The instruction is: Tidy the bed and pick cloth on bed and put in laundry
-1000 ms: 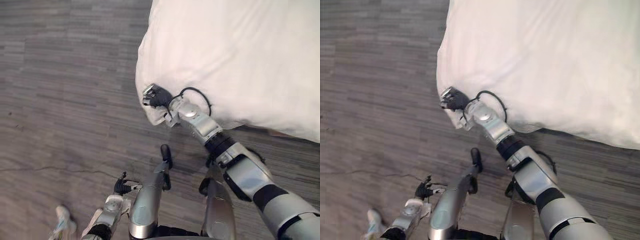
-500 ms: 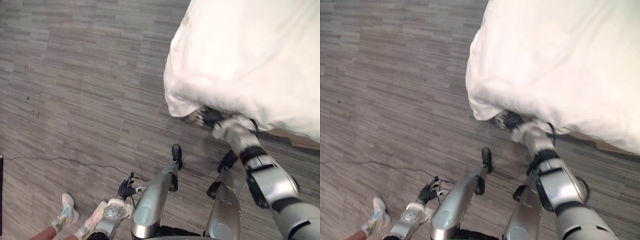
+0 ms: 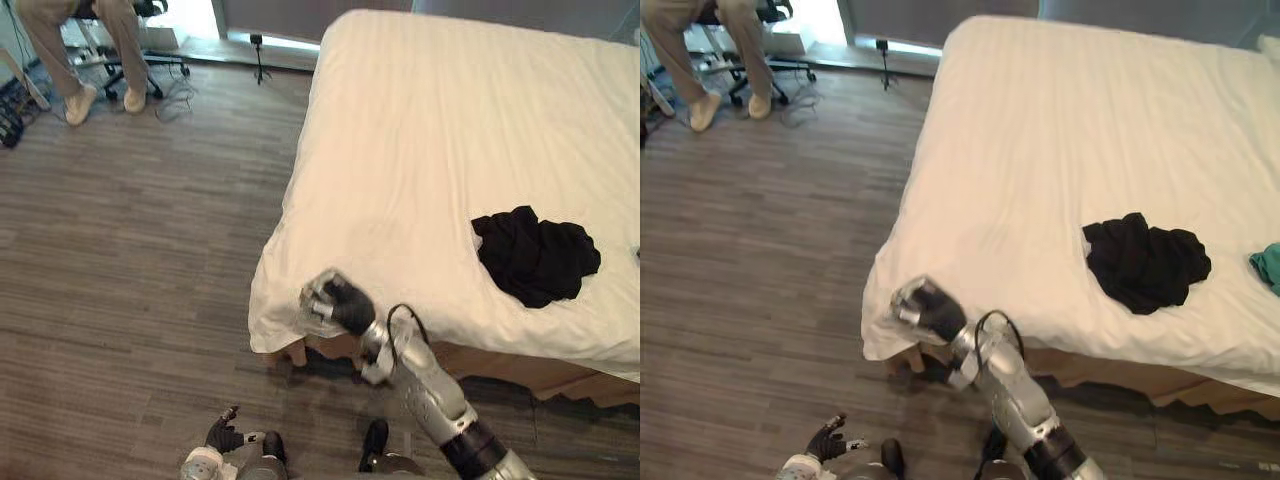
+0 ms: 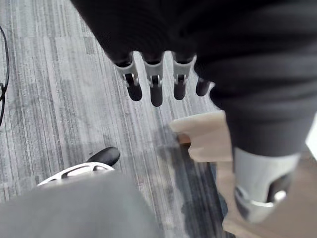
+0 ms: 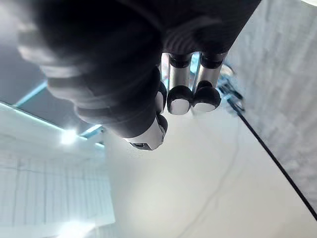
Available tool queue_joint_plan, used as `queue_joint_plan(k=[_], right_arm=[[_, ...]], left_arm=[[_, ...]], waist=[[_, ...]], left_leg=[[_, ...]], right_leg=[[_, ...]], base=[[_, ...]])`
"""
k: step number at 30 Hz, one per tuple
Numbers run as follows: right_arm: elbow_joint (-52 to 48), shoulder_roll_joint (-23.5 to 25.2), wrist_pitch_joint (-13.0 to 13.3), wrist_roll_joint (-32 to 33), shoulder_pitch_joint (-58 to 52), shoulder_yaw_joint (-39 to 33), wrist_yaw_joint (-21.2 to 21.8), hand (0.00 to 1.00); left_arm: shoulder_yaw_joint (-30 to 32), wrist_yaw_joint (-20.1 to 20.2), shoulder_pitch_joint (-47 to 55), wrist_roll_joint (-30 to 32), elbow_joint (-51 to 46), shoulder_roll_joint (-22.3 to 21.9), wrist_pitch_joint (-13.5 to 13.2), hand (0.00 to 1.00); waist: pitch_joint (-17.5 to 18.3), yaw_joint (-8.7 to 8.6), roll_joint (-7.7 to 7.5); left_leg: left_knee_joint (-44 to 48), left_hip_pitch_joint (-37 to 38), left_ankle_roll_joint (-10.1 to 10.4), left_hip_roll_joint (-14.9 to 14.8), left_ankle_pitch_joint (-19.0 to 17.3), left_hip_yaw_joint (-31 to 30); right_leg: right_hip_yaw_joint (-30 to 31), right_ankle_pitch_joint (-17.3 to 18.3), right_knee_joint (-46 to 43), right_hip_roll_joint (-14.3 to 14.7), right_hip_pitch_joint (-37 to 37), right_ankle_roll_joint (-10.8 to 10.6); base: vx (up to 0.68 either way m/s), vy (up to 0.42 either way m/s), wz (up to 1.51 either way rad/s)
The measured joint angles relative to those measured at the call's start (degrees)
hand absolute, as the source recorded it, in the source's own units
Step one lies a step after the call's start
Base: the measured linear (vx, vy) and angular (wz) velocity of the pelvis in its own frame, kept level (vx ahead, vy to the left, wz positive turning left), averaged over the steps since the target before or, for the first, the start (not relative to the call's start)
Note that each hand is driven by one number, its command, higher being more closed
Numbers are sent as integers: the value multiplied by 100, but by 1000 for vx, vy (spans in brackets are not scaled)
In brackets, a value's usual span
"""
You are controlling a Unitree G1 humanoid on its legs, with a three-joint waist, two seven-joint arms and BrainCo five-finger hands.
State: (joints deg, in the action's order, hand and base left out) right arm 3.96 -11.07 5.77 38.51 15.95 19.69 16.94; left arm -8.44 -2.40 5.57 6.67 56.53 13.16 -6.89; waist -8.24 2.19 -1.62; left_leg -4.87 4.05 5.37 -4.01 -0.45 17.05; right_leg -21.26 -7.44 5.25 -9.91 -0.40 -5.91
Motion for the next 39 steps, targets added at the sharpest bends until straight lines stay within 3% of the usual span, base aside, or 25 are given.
queue_joint_plan(k=[2,5,8,11,17,20,22,25,26,27,28,30,33,35,36,37,38,39], right_arm=[[536,-30,-237,-5,480,-415,-328,100],[1226,-172,-354,-25,1265,-882,-495,100],[2434,-902,-333,-23,2770,-1355,-523,100],[3440,-1354,-219,47,3589,-1379,-475,100],[3600,-1367,102,17,3797,-1114,-282,100],[3555,-1366,85,-24,3769,-1170,-278,100],[3489,-1333,58,50,3468,-1572,-255,100],[3221,-935,38,462,2618,-2352,-240,100],[3010,-425,74,752,1868,-2790,-206,100],[2985,-325,75,786,1743,-2843,-201,100],[2918,126,119,891,1033,-3088,-170,100],[3568,474,28,865,-104,-3672,-408,100],[5022,415,-287,579,-1697,-4626,-882,100],[5217,335,-583,-102,-3048,-4945,-1256,100],[5245,336,-647,-291,-3201,-4965,-1283,100],[5278,324,-708,-527,-3338,-4966,-1309,0],[5287,228,-745,-771,-3413,-4896,-1332,0],[5286,120,-768,-974,-3401,-4817,-1354,0]], left_arm=[[-55,5,-5,-3,-8,0,7,0],[-119,4,-130,-22,-64,1,5,0],[-207,-41,-508,-246,-291,-33,-25,0],[-285,-137,-681,-631,-291,-42,23,0],[-489,-250,-723,-852,-237,-48,-21,0],[-511,-242,-724,-851,-251,-49,-42,0],[-501,-200,-713,-826,-285,-51,-126,0],[-381,-116,-535,-667,-431,-93,-203,0],[-178,-84,-319,-563,-483,-164,-246,0],[-142,-85,-280,-549,-487,-176,-245,0],[16,-67,-183,-413,-488,-188,-208,0],[225,-65,-252,-321,-521,-209,-112,0],[416,-65,-474,-154,-521,-403,-74,0],[916,-124,-490,4,-471,-503,96,0],[1003,-145,-486,4,-471,-497,137,0],[1152,-210,-443,3,-470,-492,179,0],[1308,-299,-341,-9,-445,-517,239,0],[1365,-353,-195,-57,-376,-586,256,0]], waist=[[-70,7,116],[-294,3,242],[-1312,31,626],[-1867,144,927],[-1897,147,984],[-1913,107,1026],[-1928,92,1058],[-1915,-39,1030],[-1774,-221,903],[-1718,-258,874],[-1450,-427,719],[-1174,-510,541],[-1097,-518,477],[-1003,-638,349],[-954,-634,279],[-860,-629,190],[-645,-569,153],[-399,-496,137]], left_leg=[[13,-183,-1,2,23,0],[32,-527,-34,30,117,4],[156,-983,-91,75,289,20],[205,-1421,-87,31,420,114],[340,-1632,-64,-13,343,271],[452,-1669,-65,3,277,288],[659,-1648,-48,-32,128,282],[798,-1352,-29,-63,-54,333],[817,-1186,3,-73,-181,458],[821,-1184,10,-74,-204,467],[827,-1147,29,-101,-272,590],[816,-989,20,-159,-340,678],[799,-642,64,-185,-499,831],[2117,-561,138,-611,-1084,1036],[2656,-673,39,-752,-1145,908],[3477,-881,-19,-927,-1151,552],[4319,-1185,-199,-1044,-1279,-103],[4455,-1177,-289,-1055,-1480,-647]], right_leg=[[51,-41,-1,-11,-158,50],[106,-163,-4,-38,-532,122],[197,-394,-8,-94,-954,188],[360,-536,-9,-31,-1445,230],[697,-570,-8,57,-1726,239],[751,-571,-8,42,-1738,240],[753,-561,-7,43,-1619,231],[829,-499,-6,60,-1278,156],[942,-434,-5,62,-1163,76],[956,-423,-5,62,-1168,70],[1014,-378,-4,74,-1168,54],[1061,-297,-4,113,-1054,42],[1142,-151,-7,142,-756,44],[1514,101,-16,370,-470,165],[1650,135,-61,436,-427,217],[1893,180,-220,540,-419,302],[2334,283,-397,688,-467,350],[2892,310,-407,923,-510,356]], base=[[-90,-22,-6],[-83,-16,-2],[-134,-4,3],[-86,-27,-20],[30,4,-18],[18,17,-6],[38,34,1],[86,55,-11],[90,58,-24],[127,57,-32],[101,18,-22],[156,6,-22],[142,18,-36],[171,0,-104],[95,-60,-107],[93,-93,-143],[89,-40,-218],[96,90,-253]])
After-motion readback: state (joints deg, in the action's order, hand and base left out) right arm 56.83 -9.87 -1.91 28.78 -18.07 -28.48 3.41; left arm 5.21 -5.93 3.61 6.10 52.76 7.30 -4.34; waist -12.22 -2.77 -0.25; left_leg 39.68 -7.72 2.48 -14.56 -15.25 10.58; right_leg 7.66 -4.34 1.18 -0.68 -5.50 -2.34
